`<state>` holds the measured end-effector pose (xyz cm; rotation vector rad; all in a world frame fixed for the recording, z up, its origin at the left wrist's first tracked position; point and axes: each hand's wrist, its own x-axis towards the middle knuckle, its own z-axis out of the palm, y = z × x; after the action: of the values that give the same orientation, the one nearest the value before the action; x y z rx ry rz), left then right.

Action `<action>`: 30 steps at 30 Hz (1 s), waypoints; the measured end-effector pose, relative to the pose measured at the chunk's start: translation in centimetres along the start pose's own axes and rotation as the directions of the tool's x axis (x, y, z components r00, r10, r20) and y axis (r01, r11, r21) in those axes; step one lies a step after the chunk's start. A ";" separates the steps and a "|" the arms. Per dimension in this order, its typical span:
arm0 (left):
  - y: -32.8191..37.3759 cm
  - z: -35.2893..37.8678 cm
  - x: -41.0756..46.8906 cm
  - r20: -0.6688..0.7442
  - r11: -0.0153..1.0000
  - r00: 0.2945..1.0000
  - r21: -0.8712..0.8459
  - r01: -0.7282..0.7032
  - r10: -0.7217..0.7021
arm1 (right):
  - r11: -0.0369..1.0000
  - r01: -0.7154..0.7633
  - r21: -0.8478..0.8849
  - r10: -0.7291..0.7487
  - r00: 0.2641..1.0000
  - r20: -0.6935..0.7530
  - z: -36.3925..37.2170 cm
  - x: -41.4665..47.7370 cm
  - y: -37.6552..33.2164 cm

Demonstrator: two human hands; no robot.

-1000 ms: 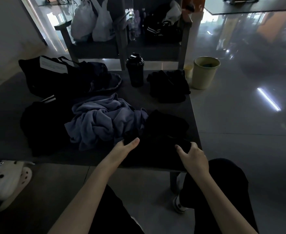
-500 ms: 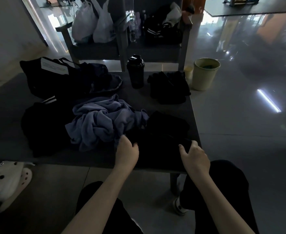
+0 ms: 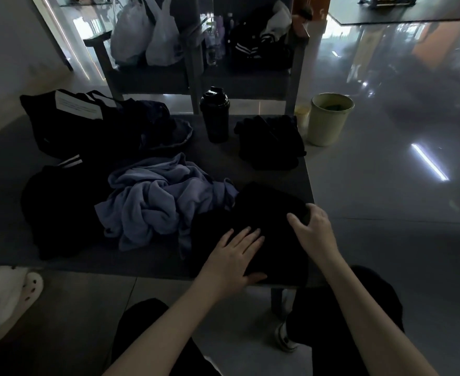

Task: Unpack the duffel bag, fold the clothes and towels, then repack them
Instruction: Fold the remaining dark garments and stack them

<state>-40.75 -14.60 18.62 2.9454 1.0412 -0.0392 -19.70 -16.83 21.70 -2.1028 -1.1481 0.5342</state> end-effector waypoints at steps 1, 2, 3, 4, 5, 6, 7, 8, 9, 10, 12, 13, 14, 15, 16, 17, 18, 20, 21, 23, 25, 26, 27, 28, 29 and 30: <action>-0.2 -0.2 0.2 0.005 1.000 1.000 -0.016 -0.026 0.026 | 0.998 -0.034 0.048 0.032 0.999 0.044 0.0 1.2 -0.4; -0.5 -0.3 0.6 0.007 0.998 0.999 -0.036 -0.046 0.046 | 0.996 -0.063 0.066 0.057 0.995 0.086 0.2 2.3 -0.8; -0.8 -0.6 0.9 0.010 0.997 0.998 -0.046 -0.054 0.055 | 0.994 -0.086 0.062 0.078 0.989 0.122 0.3 3.2 -1.1; -1.1 -0.8 1.3 0.010 0.998 0.998 -0.038 -0.059 0.059 | 0.992 -0.112 0.059 0.102 0.983 0.153 0.5 4.1 -1.3; -1.3 -1.0 1.6 0.013 0.998 0.998 -0.024 -0.065 0.065 | 0.987 -0.142 0.072 0.128 0.976 0.178 0.6 4.7 -1.5; -1.5 -1.1 1.9 0.017 0.997 0.997 -0.019 -0.070 0.071 | 0.978 -0.183 0.103 0.160 0.967 0.201 0.8 5.3 -1.4; -1.6 -1.2 2.2 0.012 0.997 0.998 -0.034 -0.069 0.069 | 0.962 -0.228 0.148 0.191 0.954 0.231 0.8 5.7 -1.3; -1.7 -1.2 2.4 -0.008 0.996 0.998 -0.063 -0.065 0.065 | 0.940 -0.269 0.210 0.209 0.940 0.271 0.6 5.8 -1.3; -1.6 -1.2 2.5 -0.041 0.994 0.997 -0.091 -0.066 0.063 | 0.915 -0.294 0.275 0.205 0.928 0.311 0.3 5.7 -1.4; -1.5 -1.0 2.5 -0.076 0.992 0.995 -0.102 -0.067 0.059 | 0.903 -0.281 0.325 0.174 0.931 0.322 0.1 5.4 -1.5; -1.4 -0.5 2.4 -0.125 0.993 0.991 -0.097 -0.060 0.048 | 0.929 -0.086 0.359 0.007 0.977 0.215 -0.5 4.2 -1.9; -1.4 -0.3 2.3 -0.141 0.994 0.989 -0.099 -0.051 0.037 | 0.946 0.080 0.314 -0.130 0.981 0.143 -0.7 3.2 -2.2; -1.2 -0.2 2.2 -0.162 0.994 0.987 -0.103 -0.037 0.020 | 0.937 0.250 0.242 -0.281 0.954 0.102 -0.7 2.2 -2.2; -1.0 -0.4 2.1 -0.172 0.993 0.985 -0.113 -0.015 -0.005 | 0.901 0.393 0.184 -0.415 0.905 0.095 -0.4 1.1 -2.0; -0.8 -0.4 2.0 -0.191 0.993 0.981 -0.117 0.011 -0.034 | 0.870 0.478 0.125 -0.491 0.863 0.116 0.0 0.1 -1.5; -0.5 -0.5 2.0 -0.201 0.992 0.977 -0.116 0.046 -0.069 | 0.852 0.520 0.069 -0.524 0.839 0.148 0.3 -0.7 -0.9; -0.2 -0.5 1.9 -0.202 0.989 0.972 -0.118 0.093 -0.116 | 0.840 0.542 0.005 -0.535 0.827 0.176 0.4 -1.4 -0.3; 0.3 -0.7 1.6 -0.207 0.964 0.947 -0.148 0.219 -0.247 | 0.805 0.583 -0.112 -0.551 0.804 0.222 0.6 -2.1 0.9; 0.5 -0.7 1.5 -0.243 0.943 0.917 -0.178 0.280 -0.317 | 0.781 0.604 -0.158 -0.564 0.791 0.238 0.6 -2.4 1.3; 0.7 -1.2 1.3 -0.373 0.925 0.849 -0.216 0.313 -0.374 | 0.709 0.655 -0.260 -0.601 0.755 0.262 0.6 -2.9 1.6; 0.6 -2.3 1.4 -0.461 0.972 0.855 -0.102 0.213 -0.236 | 0.642 0.682 -0.351 -0.617 0.731 0.291 0.6 -3.4 1.3; 0.5 -3.0 1.6 -0.456 0.988 0.878 -0.013 0.157 -0.145 | 0.626 0.679 -0.384 -0.610 0.733 0.302 0.6 -3.6 1.2; 0.2 -3.3 1.9 -0.421 0.993 0.904 0.059 0.106 -0.071 | 0.615 0.672 -0.411 -0.600 0.738 0.309 0.6 -3.9 1.1; -0.1 -3.2 2.2 -0.374 0.992 0.927 0.100 0.072 -0.029 | 0.606 0.666 -0.435 -0.588 0.743 0.319 0.6 -4.1 1.0; -0.4 -3.0 2.3 -0.327 0.992 0.945 0.110 0.059 -0.020 | 0.593 0.662 -0.459 -0.576 0.747 0.333 0.6 -4.4 1.1; -0.6 -2.5 2.3 -0.295 0.994 0.955 0.089 0.062 -0.033 | 0.578 0.659 -0.482 -0.561 0.749 0.351 0.6 -4.7 1.2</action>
<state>-39.30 -12.63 21.07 3.0795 1.1728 0.3684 -21.93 -21.04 20.58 -1.9277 -2.2531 -0.0121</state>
